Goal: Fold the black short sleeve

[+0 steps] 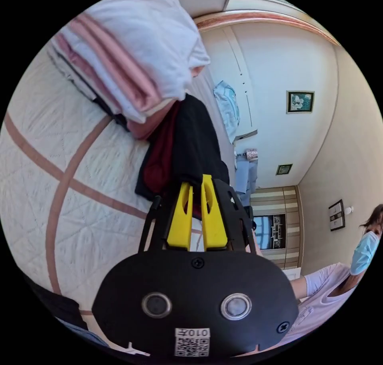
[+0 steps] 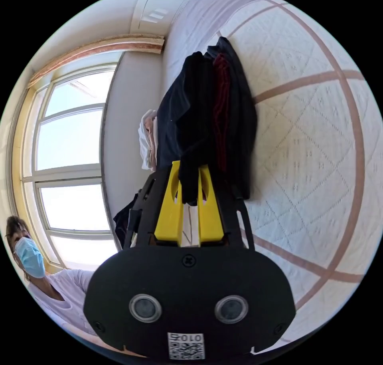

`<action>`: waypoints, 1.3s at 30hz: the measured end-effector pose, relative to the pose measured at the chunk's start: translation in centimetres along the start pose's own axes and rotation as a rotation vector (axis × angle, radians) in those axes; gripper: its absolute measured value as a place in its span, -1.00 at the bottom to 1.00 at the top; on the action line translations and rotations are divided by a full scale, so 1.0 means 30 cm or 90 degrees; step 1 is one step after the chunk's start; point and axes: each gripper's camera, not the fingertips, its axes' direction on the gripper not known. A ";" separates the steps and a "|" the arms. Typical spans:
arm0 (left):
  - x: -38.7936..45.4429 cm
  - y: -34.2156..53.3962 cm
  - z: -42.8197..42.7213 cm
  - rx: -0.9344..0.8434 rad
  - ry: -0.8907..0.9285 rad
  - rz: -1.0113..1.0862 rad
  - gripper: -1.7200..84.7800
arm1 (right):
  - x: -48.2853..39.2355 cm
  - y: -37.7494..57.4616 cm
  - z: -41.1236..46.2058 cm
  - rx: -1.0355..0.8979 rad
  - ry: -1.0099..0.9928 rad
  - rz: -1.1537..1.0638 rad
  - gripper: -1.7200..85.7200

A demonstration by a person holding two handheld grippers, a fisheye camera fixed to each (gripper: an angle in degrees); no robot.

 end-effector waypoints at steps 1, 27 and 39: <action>-0.023 0.034 -0.002 0.019 0.043 0.002 -0.81 | 0.027 0.024 -0.016 0.016 -0.039 -0.005 -0.81; 1.542 1.800 -0.443 -0.078 -0.510 0.502 -0.96 | -0.434 1.941 -1.148 -0.063 0.551 -0.240 -0.90; 2.414 2.383 -0.479 0.280 -0.622 0.684 -0.96 | -0.538 2.396 -1.859 0.227 0.653 -0.488 -0.89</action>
